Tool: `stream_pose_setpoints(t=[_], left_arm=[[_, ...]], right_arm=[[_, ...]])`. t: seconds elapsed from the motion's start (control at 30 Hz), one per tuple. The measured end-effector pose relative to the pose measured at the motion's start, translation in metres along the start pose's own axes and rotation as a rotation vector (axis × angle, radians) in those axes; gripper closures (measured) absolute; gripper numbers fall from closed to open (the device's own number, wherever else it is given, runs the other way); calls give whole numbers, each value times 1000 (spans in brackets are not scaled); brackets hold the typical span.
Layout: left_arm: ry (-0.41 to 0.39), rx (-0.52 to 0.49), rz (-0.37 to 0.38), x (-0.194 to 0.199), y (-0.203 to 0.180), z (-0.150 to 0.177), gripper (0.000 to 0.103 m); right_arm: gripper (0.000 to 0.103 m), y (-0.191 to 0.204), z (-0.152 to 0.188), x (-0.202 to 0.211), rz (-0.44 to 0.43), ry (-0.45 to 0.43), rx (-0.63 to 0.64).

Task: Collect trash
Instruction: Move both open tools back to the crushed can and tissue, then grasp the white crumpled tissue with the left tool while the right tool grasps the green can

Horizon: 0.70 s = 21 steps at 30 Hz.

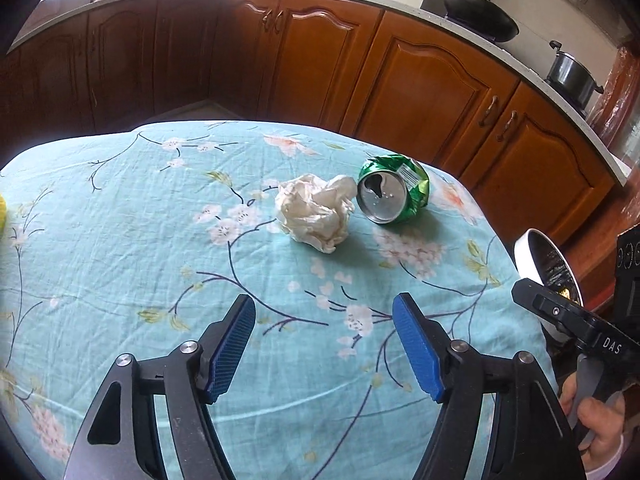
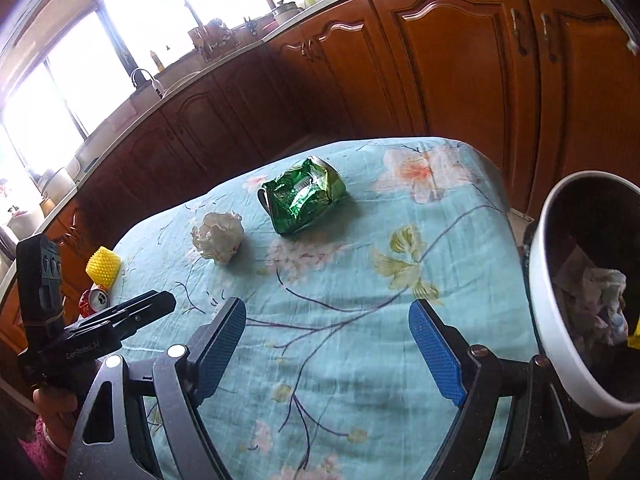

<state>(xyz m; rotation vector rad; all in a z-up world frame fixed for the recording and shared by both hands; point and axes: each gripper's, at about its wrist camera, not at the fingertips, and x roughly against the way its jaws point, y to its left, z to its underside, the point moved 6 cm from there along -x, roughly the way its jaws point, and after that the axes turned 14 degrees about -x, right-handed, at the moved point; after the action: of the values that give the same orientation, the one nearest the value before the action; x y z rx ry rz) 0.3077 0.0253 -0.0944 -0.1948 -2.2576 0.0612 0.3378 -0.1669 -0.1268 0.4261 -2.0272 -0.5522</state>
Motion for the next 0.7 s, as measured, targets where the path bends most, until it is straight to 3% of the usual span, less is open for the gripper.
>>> stream_pose_setpoints(t=[0.1,0.33,0.57,0.63,0.67,0.7], left_arm=[[-6,6,-26,-8,7,-12,25],[0,8,-59,-36,18,-38,24],[21,-1,-68,-65,23,-58,24],[24,-17,-72,-73,23,-61,24],[20,-25,-70,-75,22,-63,24],[16,-34,-65,-77,20,-63,24]], right_arm=[[18,7,-16,-18,-18,10,19],[18,22,-63,-58,-18,-33,57],[19,35,-98,-108,8,-9,116],[32,35,-100,-120,21,7,133],[52,35,-100,-125,32,16,144],[64,34,-99,-130,45,29,147]])
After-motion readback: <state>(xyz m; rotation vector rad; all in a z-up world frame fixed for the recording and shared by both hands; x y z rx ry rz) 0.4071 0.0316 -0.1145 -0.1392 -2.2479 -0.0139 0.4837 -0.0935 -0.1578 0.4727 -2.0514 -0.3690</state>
